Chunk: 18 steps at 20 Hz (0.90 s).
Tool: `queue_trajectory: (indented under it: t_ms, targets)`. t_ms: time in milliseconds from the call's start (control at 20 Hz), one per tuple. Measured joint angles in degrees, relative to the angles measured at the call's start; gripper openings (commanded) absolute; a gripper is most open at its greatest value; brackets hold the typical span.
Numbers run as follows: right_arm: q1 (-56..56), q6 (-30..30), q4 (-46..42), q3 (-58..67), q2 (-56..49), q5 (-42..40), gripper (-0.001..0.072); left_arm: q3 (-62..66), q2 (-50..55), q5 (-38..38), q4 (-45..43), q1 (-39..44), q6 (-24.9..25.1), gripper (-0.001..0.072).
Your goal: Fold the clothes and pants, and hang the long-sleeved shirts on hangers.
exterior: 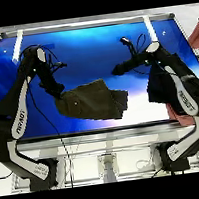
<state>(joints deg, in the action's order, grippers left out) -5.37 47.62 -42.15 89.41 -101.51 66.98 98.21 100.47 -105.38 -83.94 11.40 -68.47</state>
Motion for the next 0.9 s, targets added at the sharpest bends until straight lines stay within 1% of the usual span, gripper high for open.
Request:
queue_trajectory:
  t_ms: [100, 300, 400, 500, 600, 900]
  targets:
    - [-1.1, -0.6, -0.7, 5.8, -4.4, 1.4, 0.0517, -0.1, 0.1, 1.2, 0.0, 0.0, 0.8, 0.0045]
    - [-4.0, -3.5, -9.1, 18.3, -11.1, 5.5, 0.0518, -0.1, 0.2, 2.2, 0.0, 0.0, 2.5, 0.0045]
    - [-4.9, -2.9, -10.7, 22.8, -14.3, 7.0, 0.0519, -0.2, 0.2, 2.4, 0.0, 0.0, 3.2, 0.0045]
    - [-5.2, -0.7, -11.3, 25.2, -17.1, 10.1, 0.0519, -0.2, 0.2, 2.6, 0.0, 0.0, 4.0, 0.0045]
    - [-5.5, 1.6, -10.4, 26.5, -19.7, 12.1, 0.0519, -0.2, 0.2, 2.7, 0.0, 0.0, 4.3, 0.0046]
    - [-5.8, 7.2, -2.3, 27.6, -24.9, 13.9, 0.0517, -0.2, 0.2, 3.3, 0.0, 0.0, 4.8, 0.0046]
